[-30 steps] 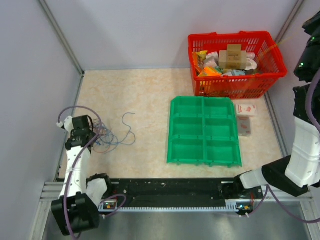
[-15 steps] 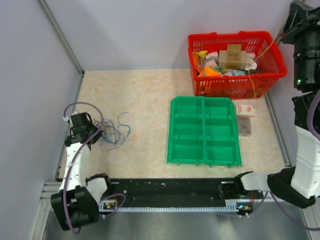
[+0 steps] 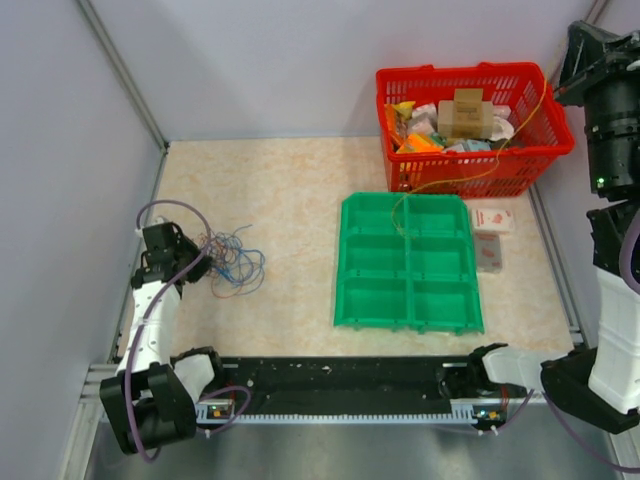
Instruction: Untangle the cables
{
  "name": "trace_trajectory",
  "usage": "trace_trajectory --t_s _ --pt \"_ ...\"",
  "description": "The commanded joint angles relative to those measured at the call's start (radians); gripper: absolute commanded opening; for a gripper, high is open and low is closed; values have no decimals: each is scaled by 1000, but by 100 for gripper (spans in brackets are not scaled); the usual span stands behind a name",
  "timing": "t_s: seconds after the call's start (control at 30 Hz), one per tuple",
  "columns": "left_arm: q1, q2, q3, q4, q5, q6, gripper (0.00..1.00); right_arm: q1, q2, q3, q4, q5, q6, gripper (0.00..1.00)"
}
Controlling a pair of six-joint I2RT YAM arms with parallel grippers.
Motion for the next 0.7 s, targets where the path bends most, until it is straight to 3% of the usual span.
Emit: trace_trajectory --t_s 0.0,0.37,0.67 --pt "-4 -36 48 46 50 20 0 -11 29 -14 4 -9 47 0" --pt "-5 -50 31 55 57 20 0 -9 46 69 -7 -22 44 0" --pt "-5 -59 27 54 62 21 0 -9 34 -35 -10 -37 93 0"
